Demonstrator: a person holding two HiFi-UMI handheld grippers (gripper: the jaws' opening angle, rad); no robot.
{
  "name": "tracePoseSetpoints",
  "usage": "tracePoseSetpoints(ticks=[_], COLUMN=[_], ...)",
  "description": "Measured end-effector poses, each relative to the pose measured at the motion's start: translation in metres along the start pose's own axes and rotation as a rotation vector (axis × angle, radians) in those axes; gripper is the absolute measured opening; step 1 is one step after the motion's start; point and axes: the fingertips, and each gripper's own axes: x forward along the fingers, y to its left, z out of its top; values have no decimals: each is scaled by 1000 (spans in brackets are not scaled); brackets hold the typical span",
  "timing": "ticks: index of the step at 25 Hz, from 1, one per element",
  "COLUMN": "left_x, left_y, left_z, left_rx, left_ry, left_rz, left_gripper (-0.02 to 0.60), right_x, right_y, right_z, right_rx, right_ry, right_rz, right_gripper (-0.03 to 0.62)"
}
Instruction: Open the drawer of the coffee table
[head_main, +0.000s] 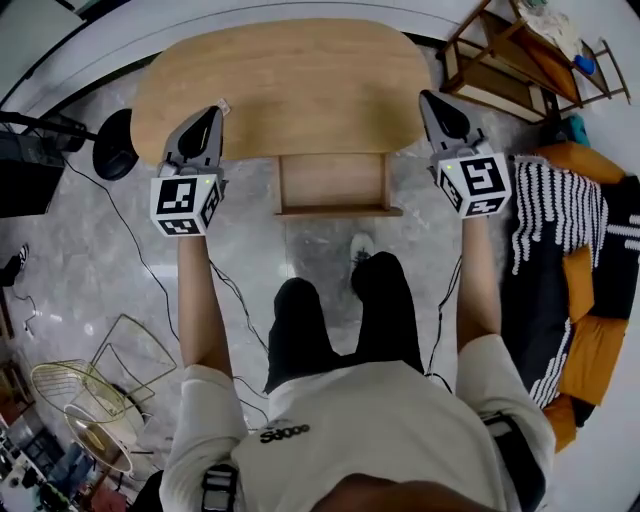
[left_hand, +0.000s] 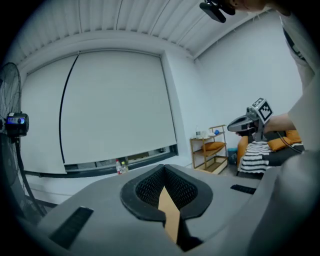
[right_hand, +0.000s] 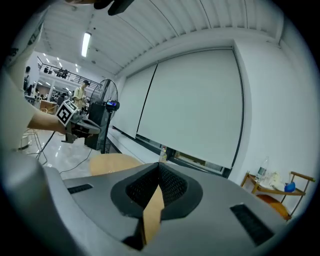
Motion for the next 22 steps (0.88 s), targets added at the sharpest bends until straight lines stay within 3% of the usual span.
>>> tracePoseSetpoints(ticks=[5,11,16,22], left_x=[-14,-44,-88,-144], left_y=[36,60,69,66], left_z=[120,218,263,286], left_rx=[2,22,20,28], left_ry=[-19,-20,-36,-62], left_rz=[15,39,62,67], left_gripper=[18,18,18,18], right_x=[-19,-39,-60,-95], right_y=[-38,-68,-67,-35], right_z=[107,206,266,309], right_rx=[-42,-50,-68,-82], right_ry=[29,17,-12,-48], right_rz=[2,1,-17,-40], right_gripper=[6,6,6,6])
